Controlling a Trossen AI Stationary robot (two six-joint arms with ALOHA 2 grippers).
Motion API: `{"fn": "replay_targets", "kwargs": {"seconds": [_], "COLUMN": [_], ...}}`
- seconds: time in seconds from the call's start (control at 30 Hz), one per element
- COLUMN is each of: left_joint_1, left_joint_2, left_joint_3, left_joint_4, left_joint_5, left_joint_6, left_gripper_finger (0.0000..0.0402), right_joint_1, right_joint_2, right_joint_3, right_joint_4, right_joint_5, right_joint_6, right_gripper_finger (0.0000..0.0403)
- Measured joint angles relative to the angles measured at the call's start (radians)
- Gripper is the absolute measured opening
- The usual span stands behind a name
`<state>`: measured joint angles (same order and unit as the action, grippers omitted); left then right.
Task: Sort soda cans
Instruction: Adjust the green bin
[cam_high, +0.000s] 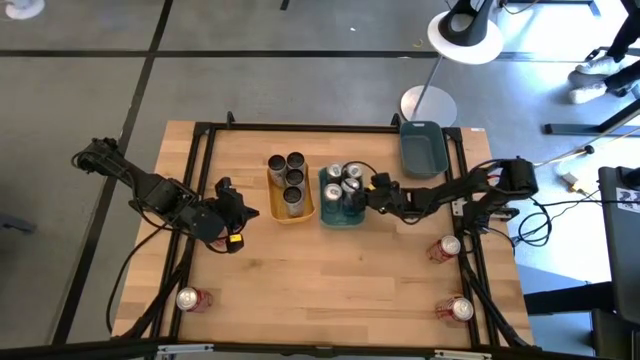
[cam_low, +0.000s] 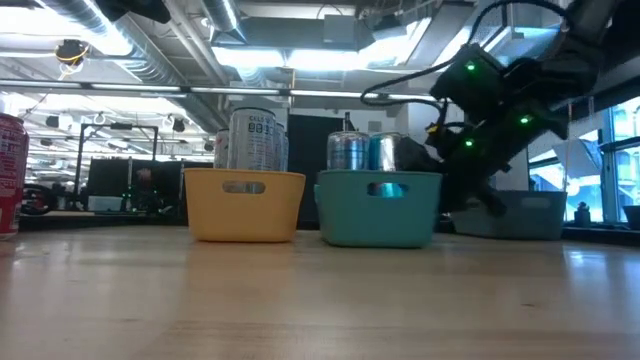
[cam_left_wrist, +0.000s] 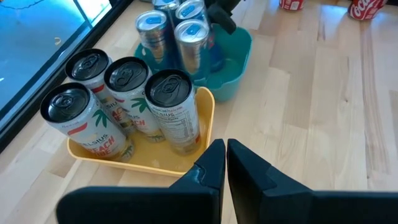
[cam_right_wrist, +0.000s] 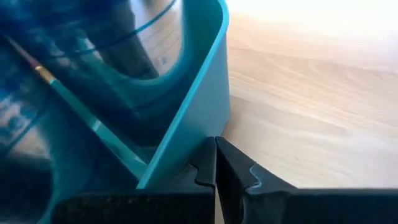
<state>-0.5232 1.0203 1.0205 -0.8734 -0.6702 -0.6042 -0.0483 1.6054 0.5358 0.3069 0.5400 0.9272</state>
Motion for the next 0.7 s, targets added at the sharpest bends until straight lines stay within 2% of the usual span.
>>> {"fn": "replay_targets", "kwargs": {"seconds": [0.23, 0.4, 0.57, 0.7], "left_joint_1": [0.0, 0.0, 0.0, 0.0], "left_joint_2": [0.0, 0.0, 0.0, 0.0], "left_joint_3": [0.0, 0.0, 0.0, 0.0], "left_joint_4": [0.0, 0.0, -0.002, -0.004], "left_joint_5": [0.0, 0.0, 0.0, 0.0], "left_joint_6": [0.001, 0.001, 0.001, 0.001], "left_gripper_finger": [0.0011, 0.0011, 0.0011, 0.0011], "right_joint_1": [-0.001, -0.001, 0.002, 0.035], "right_joint_2": [0.091, 0.097, -0.022, -0.17], "right_joint_3": [0.096, 0.132, 0.141, 0.141], "right_joint_4": [0.003, -0.03, -0.19, -0.333], "right_joint_5": [0.042, 0.08, 0.06, -0.072], "right_joint_6": [-0.047, -0.118, -0.159, -0.18], "right_gripper_finger": [0.0003, 0.0003, 0.0003, 0.0003]}}
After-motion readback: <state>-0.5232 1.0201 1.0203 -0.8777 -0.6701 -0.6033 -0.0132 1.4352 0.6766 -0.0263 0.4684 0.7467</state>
